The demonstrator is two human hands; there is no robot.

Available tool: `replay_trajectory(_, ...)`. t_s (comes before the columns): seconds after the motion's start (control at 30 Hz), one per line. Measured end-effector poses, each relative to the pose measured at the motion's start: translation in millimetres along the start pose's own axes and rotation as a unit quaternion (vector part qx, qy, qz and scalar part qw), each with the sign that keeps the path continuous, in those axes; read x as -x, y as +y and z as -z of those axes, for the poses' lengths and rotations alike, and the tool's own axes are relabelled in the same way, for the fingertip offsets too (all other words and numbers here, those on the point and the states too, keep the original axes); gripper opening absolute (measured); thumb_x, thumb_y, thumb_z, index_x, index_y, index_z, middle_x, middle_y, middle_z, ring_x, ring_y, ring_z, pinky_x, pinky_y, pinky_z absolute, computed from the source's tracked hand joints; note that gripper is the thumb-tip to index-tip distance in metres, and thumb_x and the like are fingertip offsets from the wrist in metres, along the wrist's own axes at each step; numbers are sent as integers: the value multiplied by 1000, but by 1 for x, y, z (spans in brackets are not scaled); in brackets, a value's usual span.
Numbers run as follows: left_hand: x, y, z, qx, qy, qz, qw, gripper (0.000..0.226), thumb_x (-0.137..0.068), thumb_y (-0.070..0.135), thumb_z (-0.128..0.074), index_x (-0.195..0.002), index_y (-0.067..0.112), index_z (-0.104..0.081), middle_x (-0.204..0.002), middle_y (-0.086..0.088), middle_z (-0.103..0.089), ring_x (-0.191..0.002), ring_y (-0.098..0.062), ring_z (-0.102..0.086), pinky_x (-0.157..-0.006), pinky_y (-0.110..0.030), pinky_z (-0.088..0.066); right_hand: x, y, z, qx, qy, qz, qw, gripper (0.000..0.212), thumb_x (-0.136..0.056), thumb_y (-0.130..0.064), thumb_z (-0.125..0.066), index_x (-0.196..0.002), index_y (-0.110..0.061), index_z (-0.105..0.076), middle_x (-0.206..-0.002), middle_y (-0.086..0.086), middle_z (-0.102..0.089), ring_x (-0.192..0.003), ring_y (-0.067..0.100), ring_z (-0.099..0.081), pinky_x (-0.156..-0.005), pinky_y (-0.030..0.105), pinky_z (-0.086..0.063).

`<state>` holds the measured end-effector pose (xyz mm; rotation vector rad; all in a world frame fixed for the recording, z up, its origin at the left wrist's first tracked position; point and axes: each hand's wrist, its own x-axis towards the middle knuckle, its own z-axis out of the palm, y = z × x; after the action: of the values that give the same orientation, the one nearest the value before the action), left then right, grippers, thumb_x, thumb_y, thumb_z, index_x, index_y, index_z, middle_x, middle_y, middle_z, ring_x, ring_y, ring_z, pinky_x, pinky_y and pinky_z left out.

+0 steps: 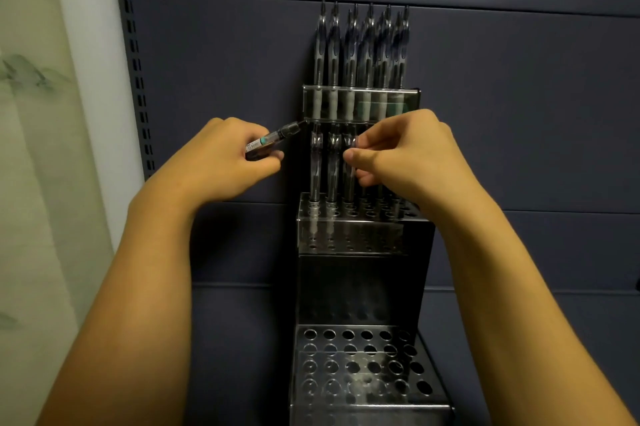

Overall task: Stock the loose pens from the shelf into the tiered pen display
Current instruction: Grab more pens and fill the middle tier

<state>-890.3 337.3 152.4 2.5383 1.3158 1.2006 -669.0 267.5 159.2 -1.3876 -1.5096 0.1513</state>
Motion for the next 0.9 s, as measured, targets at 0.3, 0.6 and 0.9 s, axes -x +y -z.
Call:
replay_trajectory(0.3,0,6,3,-9,4,-27,1000,35,-92,27,-66,-60,21,-54,-55,2,-49,-49,-11,-40,-52,-29,-34,9,-8,12,84,12,42,996,21,-79,-37,-86,-86,-20,-76,-76,-4,-73,-75,8,-70,-81,32,-62)
replay_trajectory(0.6,0,27,-4,-20,-31,-68,997,17,-86,30,-67,-70,27,-64,-58,2,-60,-51,-12,-55,-47,-28,-39,13,-13,-3,-32,-56,197,978,27,-82,-14,-84,-105,-26,-79,-85,-9,-75,-77,6,-72,-78,30,-62)
replay_trajectory(0.9,1,21,-2,-1,-20,-68,997,24,-90,31,-66,-69,20,-63,-55,0,-53,-46,-9,-43,-47,-26,-33,9,-7,-1,-211,-19,205,956,10,-84,-6,-81,-93,-9,-79,-81,8,-77,-71,20,-73,-63,33,-60)
